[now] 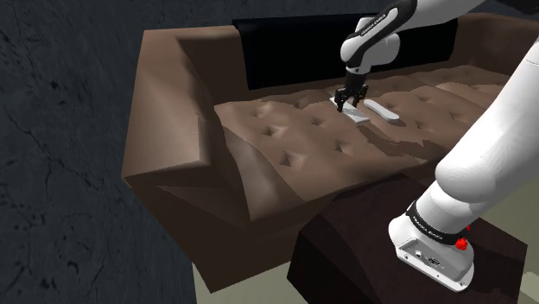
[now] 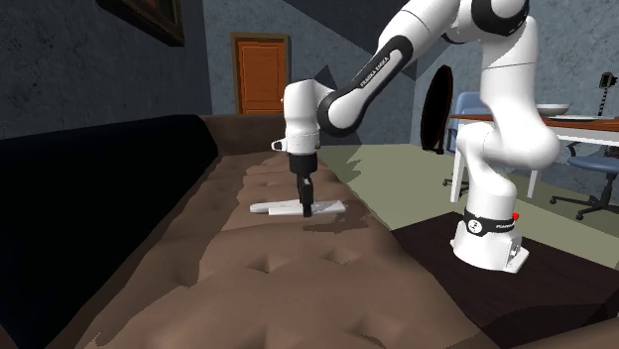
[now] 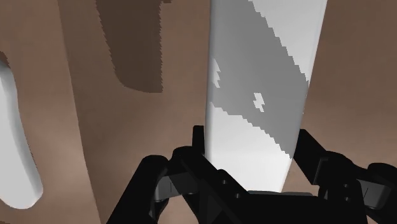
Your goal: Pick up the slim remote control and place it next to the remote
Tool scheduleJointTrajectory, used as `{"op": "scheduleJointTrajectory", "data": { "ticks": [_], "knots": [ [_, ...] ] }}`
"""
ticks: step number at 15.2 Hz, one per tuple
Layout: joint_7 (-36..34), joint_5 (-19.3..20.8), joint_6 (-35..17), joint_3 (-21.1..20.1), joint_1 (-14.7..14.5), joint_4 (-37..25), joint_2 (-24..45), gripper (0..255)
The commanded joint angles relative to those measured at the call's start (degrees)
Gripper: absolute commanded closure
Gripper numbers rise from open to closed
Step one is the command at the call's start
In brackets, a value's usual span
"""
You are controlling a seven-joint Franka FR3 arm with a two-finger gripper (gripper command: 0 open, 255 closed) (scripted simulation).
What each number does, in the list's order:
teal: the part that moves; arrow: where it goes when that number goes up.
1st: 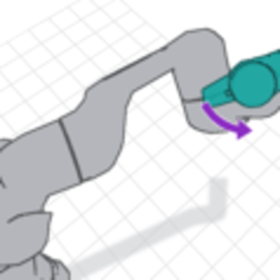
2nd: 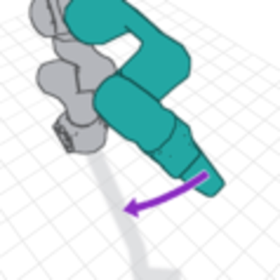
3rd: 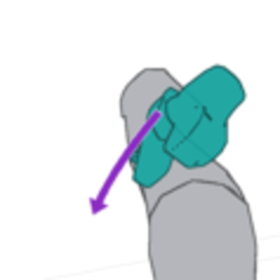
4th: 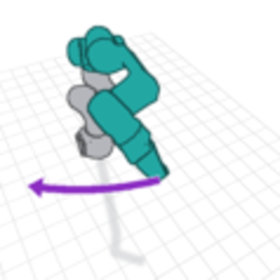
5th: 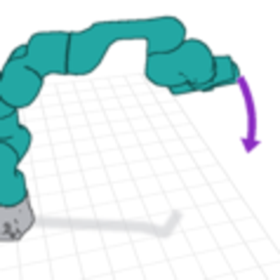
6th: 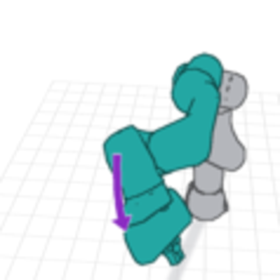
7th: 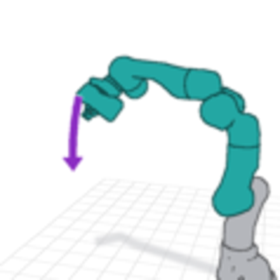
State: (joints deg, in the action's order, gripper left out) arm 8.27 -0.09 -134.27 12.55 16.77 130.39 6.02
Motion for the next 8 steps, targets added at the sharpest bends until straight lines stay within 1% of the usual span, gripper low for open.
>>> {"op": "scheduleJointTrajectory", "data": {
  "ticks": [1,8],
  "knots": [
    [2.78,-0.03,-0.33,1.18,1.48,0.36,-0.09,255],
    [13.19,-0.51,-0.05,5.59,7.18,-0.74,0.63,255]
  ]
}}
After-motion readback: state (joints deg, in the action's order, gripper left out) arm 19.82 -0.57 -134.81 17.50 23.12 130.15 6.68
